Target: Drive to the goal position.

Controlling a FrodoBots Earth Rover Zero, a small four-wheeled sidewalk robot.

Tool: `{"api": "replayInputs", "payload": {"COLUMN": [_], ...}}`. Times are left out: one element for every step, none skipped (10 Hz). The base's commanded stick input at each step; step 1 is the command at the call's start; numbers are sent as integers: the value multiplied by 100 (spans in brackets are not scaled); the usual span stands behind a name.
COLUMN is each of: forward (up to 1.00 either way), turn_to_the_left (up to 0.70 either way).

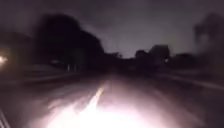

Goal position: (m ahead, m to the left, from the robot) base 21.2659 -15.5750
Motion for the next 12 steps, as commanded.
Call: {"api": "replayInputs", "payload": {"forward": [70, 70, 70, 70, 70, 70, 70, 70, 70, 70, 70, 70], "turn_to_the_left": [0, 0, 0, 0, -16, -35, -35, -35, -28, -7, 0, 0]}}
